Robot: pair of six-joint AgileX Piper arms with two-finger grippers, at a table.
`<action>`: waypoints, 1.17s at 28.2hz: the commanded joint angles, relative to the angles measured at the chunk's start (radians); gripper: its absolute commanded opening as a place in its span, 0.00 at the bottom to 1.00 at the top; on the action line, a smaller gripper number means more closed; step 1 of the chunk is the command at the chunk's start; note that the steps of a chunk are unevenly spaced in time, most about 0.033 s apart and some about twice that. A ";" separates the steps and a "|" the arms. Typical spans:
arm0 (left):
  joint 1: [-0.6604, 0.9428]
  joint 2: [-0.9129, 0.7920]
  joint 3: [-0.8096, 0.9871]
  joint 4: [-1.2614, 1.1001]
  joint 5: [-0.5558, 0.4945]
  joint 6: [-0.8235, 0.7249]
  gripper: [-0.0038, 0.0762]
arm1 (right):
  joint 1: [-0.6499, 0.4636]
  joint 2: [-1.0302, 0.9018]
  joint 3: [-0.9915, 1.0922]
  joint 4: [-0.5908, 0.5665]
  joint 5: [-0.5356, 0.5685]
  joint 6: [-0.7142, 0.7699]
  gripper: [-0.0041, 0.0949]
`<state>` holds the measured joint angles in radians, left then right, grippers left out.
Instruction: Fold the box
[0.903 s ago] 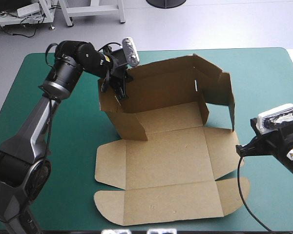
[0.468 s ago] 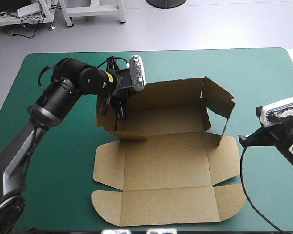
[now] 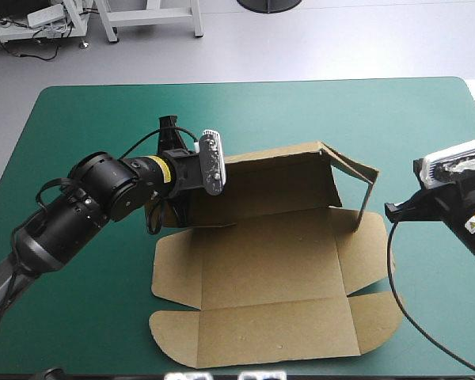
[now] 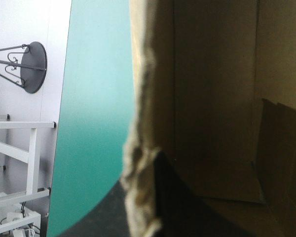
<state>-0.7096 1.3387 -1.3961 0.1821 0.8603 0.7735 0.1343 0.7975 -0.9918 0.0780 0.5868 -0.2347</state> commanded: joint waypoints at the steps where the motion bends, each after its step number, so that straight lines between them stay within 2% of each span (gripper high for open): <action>1: -0.024 -0.063 -0.017 0.010 0.002 0.015 0.08 | 0.000 0.005 -0.041 -0.002 -0.079 0.003 0.02; 7: -0.024 -0.067 -0.016 0.020 -0.043 -0.005 0.07 | 0.000 0.009 -0.041 0.002 -0.079 0.022 0.02; 17: -0.024 0.051 0.009 0.032 -0.072 -0.001 0.07 | 0.000 0.009 -0.041 0.000 -0.079 0.022 0.02; 22: -0.024 0.036 0.079 -0.011 -0.089 0.110 0.05 | 0.000 0.010 -0.041 -0.020 -0.098 0.006 0.02; 26: -0.024 -0.013 0.173 -0.040 -0.187 0.150 0.05 | 0.000 0.021 -0.041 -0.025 -0.103 0.006 0.02; 29: -0.024 -0.061 0.248 -0.059 -0.266 0.231 0.05 | 0.000 0.052 -0.039 -0.025 -0.091 -0.001 0.02; 30: -0.024 -0.098 0.297 -0.092 -0.296 0.306 0.05 | 0.000 0.077 -0.039 -0.025 -0.085 -0.005 0.02; 33: -0.018 -0.143 0.361 -0.119 -0.324 0.351 0.05 | 0.000 0.134 -0.048 -0.003 -0.083 -0.033 0.02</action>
<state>-0.7242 1.2351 -1.0614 0.1237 0.5211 1.0960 0.1343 0.9073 -0.9975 0.0624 0.5687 -0.2371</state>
